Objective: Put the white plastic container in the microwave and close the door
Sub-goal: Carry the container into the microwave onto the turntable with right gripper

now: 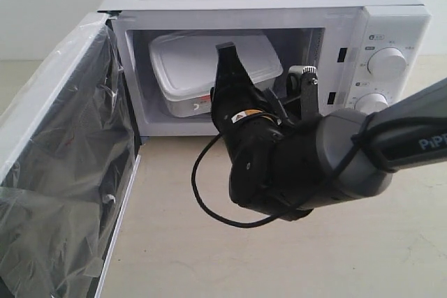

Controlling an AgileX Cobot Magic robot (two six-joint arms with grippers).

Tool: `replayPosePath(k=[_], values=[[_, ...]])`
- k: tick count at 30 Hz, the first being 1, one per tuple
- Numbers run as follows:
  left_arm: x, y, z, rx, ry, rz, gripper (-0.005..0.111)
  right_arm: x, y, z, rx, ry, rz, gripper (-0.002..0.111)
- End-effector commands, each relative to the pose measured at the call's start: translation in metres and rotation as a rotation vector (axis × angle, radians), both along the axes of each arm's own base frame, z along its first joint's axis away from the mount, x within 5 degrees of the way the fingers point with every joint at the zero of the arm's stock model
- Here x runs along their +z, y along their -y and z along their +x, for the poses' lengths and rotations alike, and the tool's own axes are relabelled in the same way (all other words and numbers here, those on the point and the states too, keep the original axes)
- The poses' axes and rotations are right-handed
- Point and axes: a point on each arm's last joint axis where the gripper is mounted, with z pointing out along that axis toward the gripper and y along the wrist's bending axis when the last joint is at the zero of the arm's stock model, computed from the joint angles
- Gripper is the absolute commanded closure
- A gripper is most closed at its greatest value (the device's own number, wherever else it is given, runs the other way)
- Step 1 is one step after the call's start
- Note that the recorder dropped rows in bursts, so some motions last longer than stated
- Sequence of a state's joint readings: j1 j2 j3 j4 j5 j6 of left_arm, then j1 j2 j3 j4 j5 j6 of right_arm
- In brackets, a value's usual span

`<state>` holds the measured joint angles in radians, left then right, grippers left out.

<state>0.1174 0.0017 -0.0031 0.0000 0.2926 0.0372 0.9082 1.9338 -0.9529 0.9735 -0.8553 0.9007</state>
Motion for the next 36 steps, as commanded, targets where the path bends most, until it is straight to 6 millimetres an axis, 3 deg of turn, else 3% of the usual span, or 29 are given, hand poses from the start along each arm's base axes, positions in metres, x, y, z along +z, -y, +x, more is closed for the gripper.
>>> replayPosePath(k=[1, 13, 36], values=[[-0.001, 0.000, 0.000, 0.002, 0.005, -0.016, 0.102, 0.002, -0.009, 0.008, 0.012, 0.034, -0.008, 0.108], [-0.001, 0.000, 0.000, 0.002, 0.005, -0.016, 0.102, -0.008, -0.011, 0.030, -0.032, 0.029, 0.002, 0.108], [-0.001, 0.000, 0.000, 0.002, 0.005, -0.016, 0.102, -0.003, -0.026, 0.056, -0.082, 0.046, 0.050, 0.108]])
